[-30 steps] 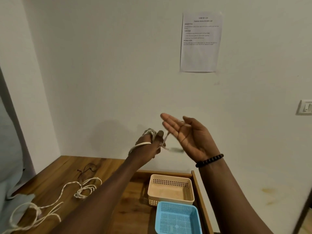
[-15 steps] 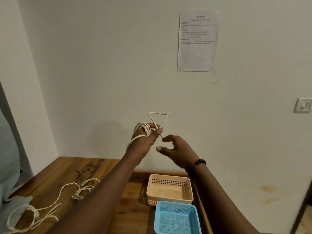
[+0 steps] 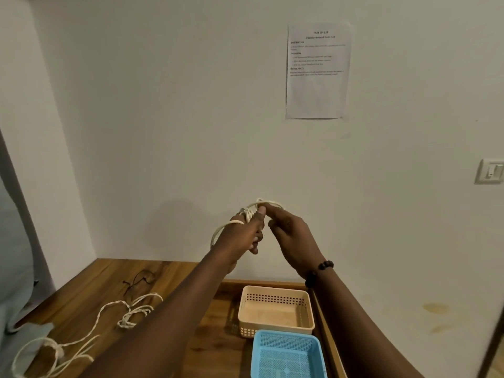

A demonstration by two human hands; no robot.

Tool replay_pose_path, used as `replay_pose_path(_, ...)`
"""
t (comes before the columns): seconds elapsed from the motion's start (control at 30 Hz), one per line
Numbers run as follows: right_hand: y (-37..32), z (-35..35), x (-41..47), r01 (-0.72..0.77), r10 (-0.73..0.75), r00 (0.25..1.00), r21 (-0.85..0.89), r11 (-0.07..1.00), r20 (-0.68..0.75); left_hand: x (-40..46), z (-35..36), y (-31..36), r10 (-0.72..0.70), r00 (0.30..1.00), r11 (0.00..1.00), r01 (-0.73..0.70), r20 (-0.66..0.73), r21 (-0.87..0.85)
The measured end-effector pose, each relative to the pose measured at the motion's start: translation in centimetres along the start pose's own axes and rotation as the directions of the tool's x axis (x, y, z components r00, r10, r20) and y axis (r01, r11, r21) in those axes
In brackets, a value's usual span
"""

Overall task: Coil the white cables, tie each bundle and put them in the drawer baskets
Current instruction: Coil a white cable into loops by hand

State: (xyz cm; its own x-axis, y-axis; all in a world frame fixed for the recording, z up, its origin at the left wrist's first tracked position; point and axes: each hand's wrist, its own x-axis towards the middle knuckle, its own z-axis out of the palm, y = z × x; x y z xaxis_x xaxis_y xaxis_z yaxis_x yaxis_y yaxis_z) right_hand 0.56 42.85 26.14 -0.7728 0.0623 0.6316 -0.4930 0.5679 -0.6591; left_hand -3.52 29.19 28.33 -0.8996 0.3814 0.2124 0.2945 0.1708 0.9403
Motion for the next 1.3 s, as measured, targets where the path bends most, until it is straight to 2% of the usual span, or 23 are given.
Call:
replay_pose_path(0.03, 0.1, -0.2, 0.1, -0.010, 0.010, 1.000, 0.012, 1.000, -0.002, -0.3, 0.0, 0.2, -0.002, 0.999, 0.999, 0.003, 0.052, -0.032)
replay_pose_path(0.1, 0.3, -0.8, 0.3, -0.008, 0.009, 1.000, 0.061, 0.998, -0.008, -0.8, -0.1, 0.7, -0.022, 0.982, 1.000, 0.021, 0.187, 0.008)
replay_pose_path(0.17, 0.4, -1.3, 0.4, -0.002, 0.002, 1.000, 0.189, 0.982, 0.000, -1.2, -0.2, 1.3, -0.029, 0.941, 0.999, 0.034, 0.337, -0.007)
replay_pose_path(0.23, 0.3, -1.2, 0.4, -0.040, 0.039, 0.999, 0.325, 0.945, 0.007, -1.4, -0.2, 1.8, 0.031, 0.903, 0.979, 0.058, 0.428, -0.194)
replay_pose_path(0.3, 0.3, -0.8, 0.3, -0.068, 0.074, 0.997, 0.389, 0.919, -0.001, -1.5, -0.1, 1.9, 0.122, 0.875, 0.905, 0.095, 0.468, -0.414)
replay_pose_path(0.4, -0.1, -0.6, 0.2, -0.114, 0.100, 0.993, 0.451, 0.885, 0.055, -1.9, 0.7, 1.5, 0.186, 0.817, 0.788, 0.207, 0.545, -0.580)
replay_pose_path(0.47, -0.4, -0.8, 0.2, -0.165, 0.121, 0.986, 0.511, 0.844, 0.118, -2.2, 1.1, 1.2, 0.201, 0.749, 0.741, 0.305, 0.631, -0.598)
replay_pose_path(0.53, -0.5, -1.0, 0.4, -0.191, 0.109, 0.978, 0.563, 0.804, 0.176, -2.9, 1.5, 1.3, 0.231, 0.605, 0.739, 0.400, 0.762, -0.542)
replay_pose_path(0.6, 0.0, -1.4, 0.3, -0.204, 0.099, 0.975, 0.624, 0.754, 0.200, -3.7, 2.1, 1.6, 0.252, 0.451, 0.803, 0.397, 0.856, -0.445)
replay_pose_path(0.67, 0.7, -1.7, -0.2, -0.233, 0.114, 0.970, 0.690, 0.686, 0.214, -4.4, 2.9, 1.7, 0.262, 0.407, 0.854, 0.325, 0.875, -0.407)
replay_pose_path(0.73, 0.9, -1.6, -1.1, -0.347, 0.164, 0.938, 0.800, 0.489, 0.307, -4.8, 3.1, 2.4, 0.329, 0.405, 0.825, 0.316, 0.853, -0.469)
replay_pose_path(0.8, 1.2, -1.2, -1.6, -0.413, 0.062, 0.910, 0.887, 0.207, 0.410, -4.5, 2.7, 3.0, 0.416, 0.432, 0.759, 0.321, 0.800, -0.567)
replay_pose_path(0.83, 1.4, -1.1, -1.8, -0.420, -0.008, 0.906, 0.904, 0.081, 0.422, -4.3, 2.3, 3.3, 0.438, 0.476, 0.714, 0.330, 0.762, -0.617)
replay_pose_path(0.87, 1.7, -1.3, -1.9, -0.422, -0.040, 0.906, 0.907, 0.021, 0.422, -3.9, 1.8, 3.3, 0.438, 0.542, 0.684, 0.317, 0.717, -0.658)
replay_pose_path(0.9, 2.5, -1.6, -2.0, -0.409, -0.040, 0.911, 0.911, 0.048, 0.411, -3.5, 1.3, 3.2, 0.427, 0.616, 0.685, 0.258, 0.662, -0.681)
replay_pose_path(0.97, 3.4, -2.2, -2.5, -0.360, -0.029, 0.928, 0.914, 0.188, 0.372, -2.7, 0.7, 3.0, 0.394, 0.753, 0.745, 0.074, 0.527, -0.662)
replay_pose_path(1.0, 4.0, -2.2, -2.7, -0.332, -0.014, 0.940, 0.921, 0.203, 0.342, -2.4, 0.4, 2.9, 0.372, 0.815, 0.766, 0.000, 0.444, -0.643)
replay_pose_path(1.07, 3.9, -1.9, -2.6, -0.252, 0.012, 0.967, 0.958, 0.136, 0.253, -1.5, 0.2, 2.7, 0.326, 0.907, 0.780, -0.099, 0.267, -0.617)
replay_pose_path(1.17, 3.0, -1.6, -2.4, -0.151, 0.098, 0.983, 0.987, -0.048, 0.155, -0.5, -0.4, 2.1, 0.260, 0.961, 0.822, -0.172, 0.089, -0.543)
replay_pose_path(1.23, 2.3, -1.8, -2.1, -0.173, 0.031, 0.983, 0.970, -0.171, 0.180, 0.1, -1.1, 1.5, 0.197, 0.980, 0.839, -0.162, 0.013, -0.519)
replay_pose_path(1.27, 2.2, -2.0, -2.0, -0.217, 0.009, 0.975, 0.962, -0.169, 0.221, 0.3, -1.5, 1.2, 0.157, 0.987, 0.823, -0.141, -0.018, -0.550)
replay_pose_path(1.3, 2.2, -2.1, -1.9, -0.262, 0.030, 0.964, 0.961, -0.083, 0.266, 0.4, -1.8, 1.1, 0.121, 0.992, 0.780, -0.116, -0.035, -0.615)
